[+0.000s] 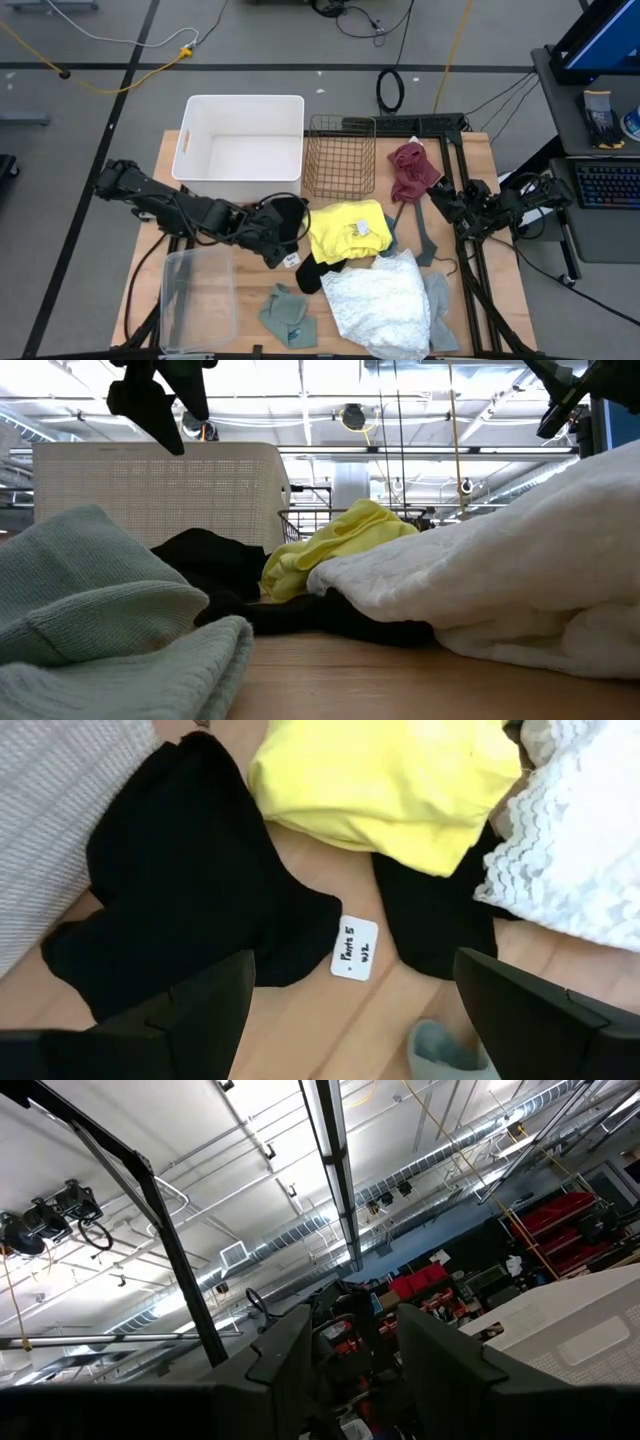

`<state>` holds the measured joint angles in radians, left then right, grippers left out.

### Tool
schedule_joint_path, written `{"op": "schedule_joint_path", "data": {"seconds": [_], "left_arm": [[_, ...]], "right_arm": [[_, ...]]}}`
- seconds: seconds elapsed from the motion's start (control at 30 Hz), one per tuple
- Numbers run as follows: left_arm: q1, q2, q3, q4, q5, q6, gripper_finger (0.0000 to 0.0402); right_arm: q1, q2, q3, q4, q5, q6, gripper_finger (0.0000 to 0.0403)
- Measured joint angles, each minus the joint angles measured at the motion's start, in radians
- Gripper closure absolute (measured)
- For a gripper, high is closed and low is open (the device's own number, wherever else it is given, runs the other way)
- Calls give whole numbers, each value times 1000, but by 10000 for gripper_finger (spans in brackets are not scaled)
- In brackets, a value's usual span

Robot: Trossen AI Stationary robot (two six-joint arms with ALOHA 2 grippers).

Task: Pick & Place Cloths
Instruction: Put the black pants into the wire basket

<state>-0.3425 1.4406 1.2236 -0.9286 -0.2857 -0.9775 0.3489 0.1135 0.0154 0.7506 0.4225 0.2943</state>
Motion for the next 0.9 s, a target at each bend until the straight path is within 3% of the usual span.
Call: {"op": "schedule_joint_path", "data": {"seconds": [0.23, 0.6, 0.9], "left_arm": [[2, -1, -51, -16, -55, -48, 55], [3, -1, -211, -2, -56, -346, 55], [54, -1, -257, 2, -115, -416, 55]], "right_arm": [[0, 0, 0, 0, 0, 0, 261], [0, 0, 0, 0, 3, 0, 261], [0, 0, 0, 0, 52, 0, 261]]}}
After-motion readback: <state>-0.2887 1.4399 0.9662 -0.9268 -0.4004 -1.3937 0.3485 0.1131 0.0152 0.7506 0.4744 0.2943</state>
